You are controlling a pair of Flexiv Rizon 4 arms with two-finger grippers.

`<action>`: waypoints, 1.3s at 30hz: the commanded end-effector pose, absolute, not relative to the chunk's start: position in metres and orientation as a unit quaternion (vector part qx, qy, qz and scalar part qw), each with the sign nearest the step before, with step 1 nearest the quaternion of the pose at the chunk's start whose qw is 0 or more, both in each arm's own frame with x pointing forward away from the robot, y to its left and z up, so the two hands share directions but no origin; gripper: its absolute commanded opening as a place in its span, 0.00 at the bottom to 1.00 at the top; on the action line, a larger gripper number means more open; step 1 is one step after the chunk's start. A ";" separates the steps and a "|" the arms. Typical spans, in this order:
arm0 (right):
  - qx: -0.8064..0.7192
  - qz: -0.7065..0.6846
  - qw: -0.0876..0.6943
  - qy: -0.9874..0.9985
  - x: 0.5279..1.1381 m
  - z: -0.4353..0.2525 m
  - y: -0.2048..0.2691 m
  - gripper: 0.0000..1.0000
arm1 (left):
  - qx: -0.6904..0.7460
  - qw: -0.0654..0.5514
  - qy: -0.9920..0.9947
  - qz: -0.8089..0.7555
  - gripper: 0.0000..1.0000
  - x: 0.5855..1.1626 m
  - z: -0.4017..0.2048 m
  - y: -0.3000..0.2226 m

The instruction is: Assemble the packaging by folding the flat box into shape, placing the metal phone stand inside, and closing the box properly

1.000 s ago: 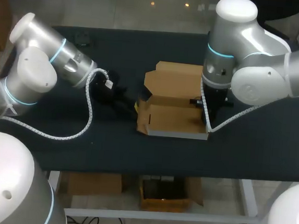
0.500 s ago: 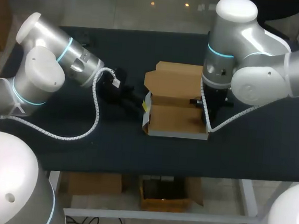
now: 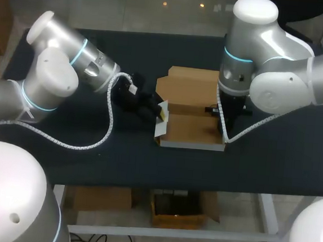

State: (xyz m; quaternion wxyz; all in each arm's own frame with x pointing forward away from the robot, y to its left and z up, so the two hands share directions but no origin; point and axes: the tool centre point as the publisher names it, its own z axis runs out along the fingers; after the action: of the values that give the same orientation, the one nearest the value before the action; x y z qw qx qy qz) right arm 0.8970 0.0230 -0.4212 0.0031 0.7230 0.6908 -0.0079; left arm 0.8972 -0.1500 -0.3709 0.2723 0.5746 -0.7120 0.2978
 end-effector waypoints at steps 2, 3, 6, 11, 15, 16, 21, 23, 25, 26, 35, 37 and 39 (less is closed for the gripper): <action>0.723 -0.010 0.003 0.691 0.897 -0.421 0.024 0.00 | 0.576 0.268 -0.715 0.291 0.43 0.898 -0.368 -0.157; 0.723 -0.010 0.003 0.691 0.897 -0.421 0.024 0.00 | 0.576 0.266 -0.716 0.290 0.43 0.898 -0.368 -0.158; 0.723 -0.010 0.003 0.691 0.897 -0.421 0.024 0.00 | 0.576 0.263 -0.718 0.288 0.43 0.898 -0.367 -0.160; 0.723 -0.010 0.003 0.691 0.897 -0.421 0.024 0.00 | 0.581 0.253 -0.721 0.280 0.42 0.898 -0.367 -0.163; 0.723 -0.010 0.003 0.691 0.897 -0.421 0.024 0.00 | 0.590 0.239 -0.721 0.272 0.42 0.898 -0.368 -0.164; 0.723 -0.010 0.003 0.691 0.897 -0.421 0.024 0.00 | 0.594 0.234 -0.722 0.269 0.42 0.899 -0.368 -0.165; 0.723 -0.010 0.003 0.691 0.897 -0.421 0.024 0.00 | 0.605 0.217 -0.721 0.257 0.41 0.900 -0.370 -0.168; 0.723 -0.010 0.003 0.691 0.897 -0.421 0.024 0.00 | 0.613 0.204 -0.721 0.249 0.41 0.900 -0.370 -0.169; 0.723 -0.010 0.003 0.691 0.897 -0.421 0.024 0.00 | 0.618 0.197 -0.722 0.243 0.41 0.901 -0.371 -0.170; 0.723 -0.010 0.003 0.691 0.897 -0.421 0.024 0.00 | 0.621 0.192 -0.722 0.239 0.41 0.901 -0.371 -0.171; 0.723 -0.010 0.003 0.691 0.897 -0.421 0.024 0.00 | 0.647 0.142 -0.722 0.201 0.41 0.903 -0.375 -0.174; 0.723 -0.010 0.003 0.691 0.897 -0.421 0.024 0.00 | 0.653 0.132 -0.721 0.194 0.41 0.903 -0.376 -0.175; 0.723 -0.010 0.003 0.691 0.897 -0.421 0.024 0.00 | 0.660 0.120 -0.718 0.185 0.40 0.904 -0.378 -0.175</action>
State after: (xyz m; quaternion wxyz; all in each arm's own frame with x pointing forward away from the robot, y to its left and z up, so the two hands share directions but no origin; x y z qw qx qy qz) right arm 0.8970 0.0229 -0.4212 0.0032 0.7230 0.6908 -0.0079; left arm 0.9043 -0.1693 -0.3773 0.1638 0.6453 -0.7121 0.2229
